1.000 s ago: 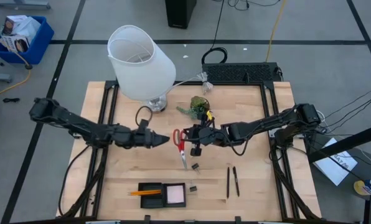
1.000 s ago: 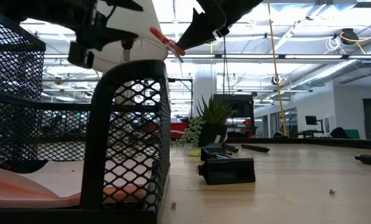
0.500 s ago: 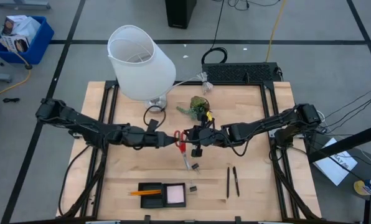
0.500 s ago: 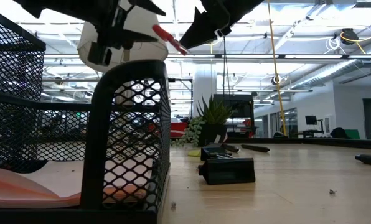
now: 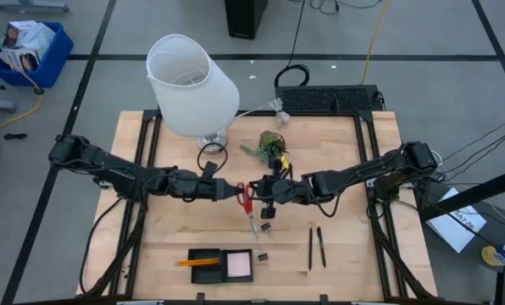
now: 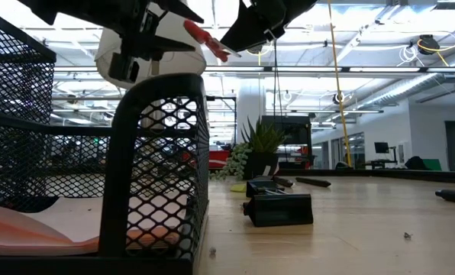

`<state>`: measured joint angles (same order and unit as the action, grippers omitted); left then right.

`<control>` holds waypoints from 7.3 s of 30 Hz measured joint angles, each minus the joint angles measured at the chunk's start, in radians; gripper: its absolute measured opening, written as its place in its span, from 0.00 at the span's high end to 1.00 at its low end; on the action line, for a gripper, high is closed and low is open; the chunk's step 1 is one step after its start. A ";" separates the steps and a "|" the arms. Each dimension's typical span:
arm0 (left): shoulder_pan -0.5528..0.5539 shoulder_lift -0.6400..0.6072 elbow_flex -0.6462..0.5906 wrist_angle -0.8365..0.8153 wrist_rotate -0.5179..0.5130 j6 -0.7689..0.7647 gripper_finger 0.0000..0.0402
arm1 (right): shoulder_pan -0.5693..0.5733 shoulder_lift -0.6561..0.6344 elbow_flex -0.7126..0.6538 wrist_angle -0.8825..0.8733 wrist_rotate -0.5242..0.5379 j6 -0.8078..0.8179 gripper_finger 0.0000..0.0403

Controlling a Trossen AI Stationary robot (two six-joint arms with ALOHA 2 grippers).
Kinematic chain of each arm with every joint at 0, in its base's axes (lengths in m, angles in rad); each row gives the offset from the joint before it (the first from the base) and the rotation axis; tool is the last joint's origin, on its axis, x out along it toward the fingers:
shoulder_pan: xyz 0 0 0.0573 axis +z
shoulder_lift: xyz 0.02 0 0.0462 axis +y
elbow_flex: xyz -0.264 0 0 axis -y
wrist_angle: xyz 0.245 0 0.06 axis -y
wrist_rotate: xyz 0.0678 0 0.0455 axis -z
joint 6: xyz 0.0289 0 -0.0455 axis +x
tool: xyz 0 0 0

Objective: Pick and place office supplies into organizer
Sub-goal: Put the red scissors into the mesh desk organizer, then put the middle black binder clip into the mesh desk organizer

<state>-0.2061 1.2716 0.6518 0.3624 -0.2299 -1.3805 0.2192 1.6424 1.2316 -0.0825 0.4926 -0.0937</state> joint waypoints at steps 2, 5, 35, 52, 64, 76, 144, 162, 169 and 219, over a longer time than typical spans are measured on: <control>0.003 0.000 0.000 -0.002 0.010 -0.002 0.65 | 0.001 0.000 0.000 0.004 0.000 0.000 0.96; 0.009 0.000 0.000 -0.018 0.022 -0.002 0.80 | 0.001 0.001 0.000 0.000 -0.001 0.004 0.95; -0.004 -0.257 -0.002 -0.155 0.209 0.259 0.90 | -0.063 -0.540 -0.336 -0.122 0.111 0.230 0.79; -0.404 -0.488 -0.002 -0.357 -0.070 0.597 0.92 | -0.051 -0.646 -0.681 0.462 -0.046 0.376 0.81; -0.501 -0.479 -0.002 -0.532 -0.189 0.717 0.89 | -0.076 -0.644 -0.681 0.597 0.038 0.379 0.81; -0.570 -0.378 -0.002 -0.511 -0.169 0.721 0.86 | -0.076 -0.644 -0.681 0.594 0.084 0.382 0.81; 0.076 0.008 -0.001 0.114 -0.014 0.224 0.57 | -0.080 -0.750 -0.680 0.342 -0.380 0.884 0.81; 0.107 0.003 -0.001 0.113 0.146 0.191 0.58 | -0.036 -0.420 -0.680 0.444 -0.534 0.595 0.81; 0.107 0.003 -0.001 0.114 0.201 0.101 0.58 | -0.055 -0.241 -0.680 0.575 -0.602 0.451 0.81; 0.104 0.003 -0.001 0.133 0.202 -0.043 0.58 | -0.166 0.228 -0.511 0.646 -0.674 -0.229 0.52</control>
<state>-0.1024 1.2747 0.6506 0.4954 -0.0280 -1.4232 0.0530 1.8708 0.7204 0.5635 -0.1817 -0.3224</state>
